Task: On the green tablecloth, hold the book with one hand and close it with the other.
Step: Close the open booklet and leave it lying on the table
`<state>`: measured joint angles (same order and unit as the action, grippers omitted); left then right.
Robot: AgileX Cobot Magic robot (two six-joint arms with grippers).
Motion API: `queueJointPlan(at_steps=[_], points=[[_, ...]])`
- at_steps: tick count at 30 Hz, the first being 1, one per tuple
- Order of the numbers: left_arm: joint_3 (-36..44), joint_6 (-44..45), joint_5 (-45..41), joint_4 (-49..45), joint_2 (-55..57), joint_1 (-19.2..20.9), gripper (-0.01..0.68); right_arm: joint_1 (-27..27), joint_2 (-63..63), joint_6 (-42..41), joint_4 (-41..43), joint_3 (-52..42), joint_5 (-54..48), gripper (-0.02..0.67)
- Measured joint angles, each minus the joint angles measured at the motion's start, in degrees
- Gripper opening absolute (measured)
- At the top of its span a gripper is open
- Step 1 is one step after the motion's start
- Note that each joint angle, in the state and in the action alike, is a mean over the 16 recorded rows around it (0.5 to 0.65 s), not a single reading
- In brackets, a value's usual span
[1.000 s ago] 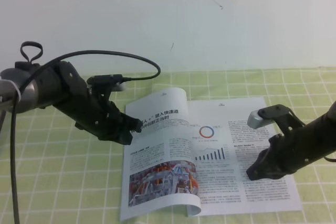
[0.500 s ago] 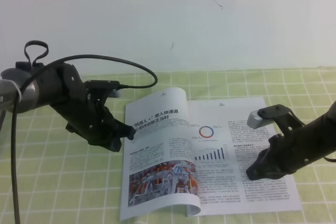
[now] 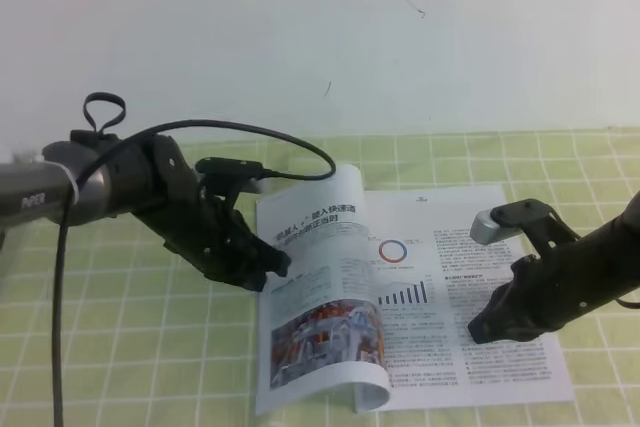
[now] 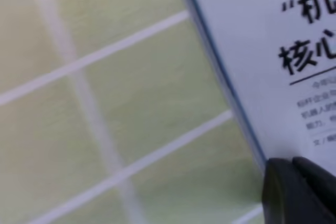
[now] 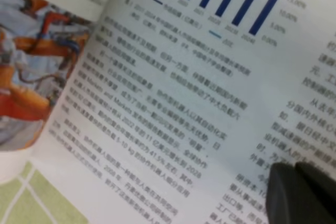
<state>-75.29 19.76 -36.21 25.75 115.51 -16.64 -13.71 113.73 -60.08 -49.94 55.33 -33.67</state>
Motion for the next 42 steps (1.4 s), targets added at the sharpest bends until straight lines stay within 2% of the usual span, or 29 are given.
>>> queueJointPlan(at_steps=[8, 17, 23, 29, 37, 42], points=[[-2.07, 3.82, 2.67, 2.65, 0.33, -6.93, -0.004, 0.00, 0.01, 0.00, -0.01, 0.03, -0.04, -0.001], [-12.15, 6.25, -0.91, 3.38, 0.58, -12.20, -0.004, 0.00, -0.09, 0.03, 0.00, 0.07, 0.00, -0.001], [-19.28, 6.56, -6.42, 1.21, -0.94, -13.11, -0.004, 0.01, -2.09, 1.34, 2.38, -0.47, 0.98, -0.001], [-22.55, 6.56, -10.76, -1.62, -5.87, -13.15, -0.004, 1.87, -9.39, 6.21, 10.40, -1.58, 1.79, -0.002], [-22.91, 6.56, -13.77, -5.37, -17.66, -13.15, -0.004, 8.44, -28.26, 15.61, 23.23, -2.86, 0.61, -0.003], [-21.66, 6.43, -15.20, -7.73, -26.70, -13.15, -0.004, 12.27, -42.23, 19.50, 26.87, -2.99, -1.84, -0.003]])
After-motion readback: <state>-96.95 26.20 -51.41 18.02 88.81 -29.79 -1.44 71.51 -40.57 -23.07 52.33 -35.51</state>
